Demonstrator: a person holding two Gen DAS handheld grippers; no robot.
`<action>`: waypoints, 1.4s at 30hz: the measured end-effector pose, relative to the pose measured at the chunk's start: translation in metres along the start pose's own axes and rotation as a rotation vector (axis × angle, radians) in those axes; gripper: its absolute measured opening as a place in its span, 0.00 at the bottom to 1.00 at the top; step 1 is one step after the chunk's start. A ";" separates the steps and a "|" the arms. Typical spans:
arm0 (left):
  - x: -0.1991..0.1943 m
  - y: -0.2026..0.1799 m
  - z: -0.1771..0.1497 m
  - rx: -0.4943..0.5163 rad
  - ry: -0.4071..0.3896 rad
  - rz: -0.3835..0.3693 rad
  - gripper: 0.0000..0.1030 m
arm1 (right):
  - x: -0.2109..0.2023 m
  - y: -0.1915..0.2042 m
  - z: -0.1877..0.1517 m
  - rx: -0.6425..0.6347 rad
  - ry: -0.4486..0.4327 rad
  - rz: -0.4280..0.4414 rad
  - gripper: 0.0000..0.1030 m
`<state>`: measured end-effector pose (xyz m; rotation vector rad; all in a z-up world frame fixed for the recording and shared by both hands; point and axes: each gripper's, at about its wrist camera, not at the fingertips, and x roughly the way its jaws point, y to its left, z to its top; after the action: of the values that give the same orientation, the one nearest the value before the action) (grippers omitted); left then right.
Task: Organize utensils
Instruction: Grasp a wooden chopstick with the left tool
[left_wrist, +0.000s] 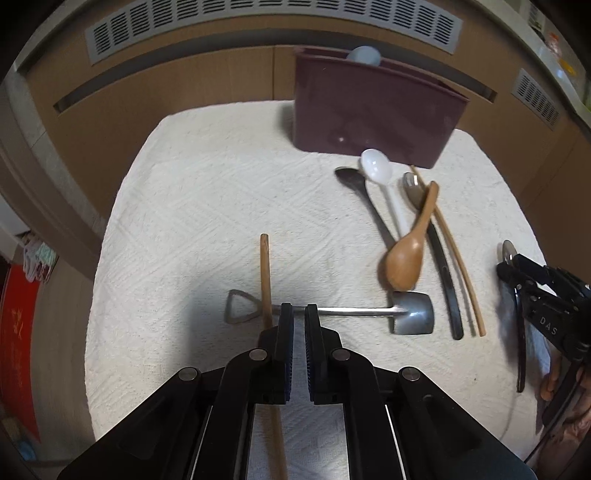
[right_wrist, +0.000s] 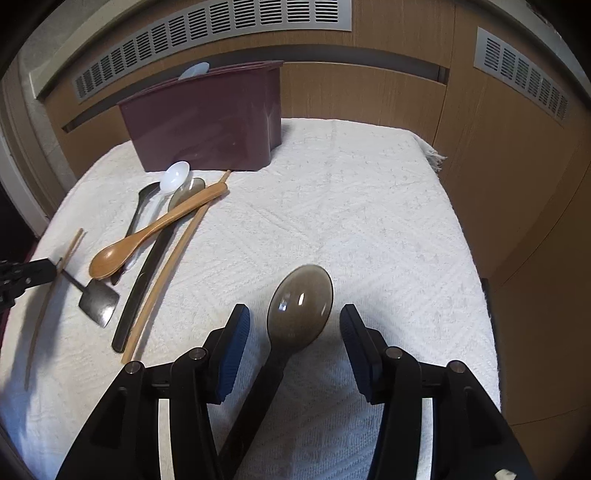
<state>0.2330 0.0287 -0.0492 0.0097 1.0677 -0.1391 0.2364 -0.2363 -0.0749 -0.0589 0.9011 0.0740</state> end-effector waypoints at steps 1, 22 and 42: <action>0.003 0.002 0.002 -0.015 0.013 0.005 0.08 | 0.000 0.004 0.001 -0.017 -0.002 -0.011 0.30; -0.003 0.018 -0.004 0.020 0.001 0.044 0.50 | -0.009 -0.003 -0.009 -0.004 -0.040 0.031 0.30; -0.032 0.012 -0.012 -0.007 -0.116 -0.022 0.06 | -0.033 0.003 -0.013 -0.018 -0.071 0.042 0.30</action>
<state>0.2091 0.0453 -0.0274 -0.0166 0.9529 -0.1544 0.2053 -0.2360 -0.0570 -0.0541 0.8305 0.1223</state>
